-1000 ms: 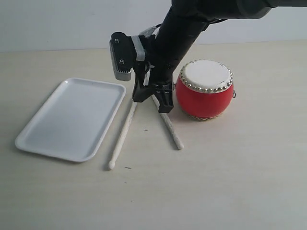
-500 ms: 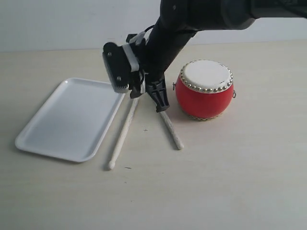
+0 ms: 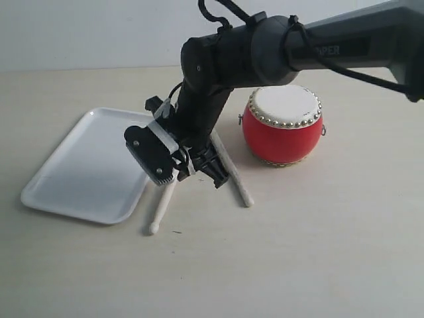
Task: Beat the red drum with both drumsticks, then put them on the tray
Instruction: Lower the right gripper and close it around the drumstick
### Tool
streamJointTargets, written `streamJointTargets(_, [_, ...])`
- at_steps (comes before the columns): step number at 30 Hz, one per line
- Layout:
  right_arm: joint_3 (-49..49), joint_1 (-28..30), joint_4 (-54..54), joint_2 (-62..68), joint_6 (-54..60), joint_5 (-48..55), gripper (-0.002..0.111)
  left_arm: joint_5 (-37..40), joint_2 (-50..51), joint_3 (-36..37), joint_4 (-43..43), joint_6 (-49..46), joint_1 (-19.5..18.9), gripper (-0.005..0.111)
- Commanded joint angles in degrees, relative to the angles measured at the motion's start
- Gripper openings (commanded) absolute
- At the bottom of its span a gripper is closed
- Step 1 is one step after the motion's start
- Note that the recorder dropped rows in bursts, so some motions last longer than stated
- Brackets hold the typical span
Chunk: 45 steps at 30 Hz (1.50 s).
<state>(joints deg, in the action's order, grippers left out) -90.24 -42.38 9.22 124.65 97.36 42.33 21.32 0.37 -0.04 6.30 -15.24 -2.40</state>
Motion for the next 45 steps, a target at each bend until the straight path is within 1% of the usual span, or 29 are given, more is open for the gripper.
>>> streamJointTargets(1, [-0.4,-1.3,-2.2,1.1,1.9,-0.6,0.045,-0.2,-0.4,0.0,-0.1,-0.1,0.0,0.000])
streamJointTargets(5, [-0.4,-1.6,-3.9,1.5,2.4,-0.5,0.044,-0.2,-0.4,0.0,-0.1,-0.1,0.0,0.000])
streamJointTargets(12, [-0.4,-1.6,-11.5,1.5,3.0,-0.7,0.043,-0.2,-0.4,0.0,-0.1,-0.1,0.0,0.000])
streamJointTargets(17, [-0.5,-1.9,-11.8,1.5,3.0,-0.8,0.040,-0.2,-0.4,0.0,-0.1,-0.1,0.0,0.000])
streamJointTargets(22, [-0.5,-4.7,-12.8,1.9,3.0,-3.4,0.040,-0.2,-0.4,0.0,-0.1,-0.1,0.0,0.000])
streamJointTargets(26, [-0.5,-4.9,-12.6,3.6,2.9,-1.5,0.040,-0.2,-0.4,0.0,-0.1,-0.1,0.0,0.000])
streamJointTargets(31, [-0.5,-4.9,-12.6,4.2,2.9,-1.7,0.039,-0.2,-0.4,0.0,-0.1,-0.1,0.0,0.000])
streamJointTargets(37, [-0.5,-4.9,-12.4,4.8,2.8,-1.7,0.032,-0.2,-0.4,0.0,-0.1,-0.1,0.0,0.000])
streamJointTargets(39, [-0.5,-4.9,-12.4,4.7,1.9,-1.7,0.027,-0.2,-0.4,0.0,-0.1,-0.1,0.0,0.000])
streamJointTargets(43, [-0.5,-4.9,-12.4,4.6,-3.2,-1.7,0.010,-0.2,-0.4,0.0,-0.1,-0.1,0.0,0.000])
streamJointTargets(45, [-0.5,-4.9,-12.1,4.6,-3.2,-1.7,0.005,-0.2,-0.4,0.0,-0.1,-0.1,0.0,0.000])
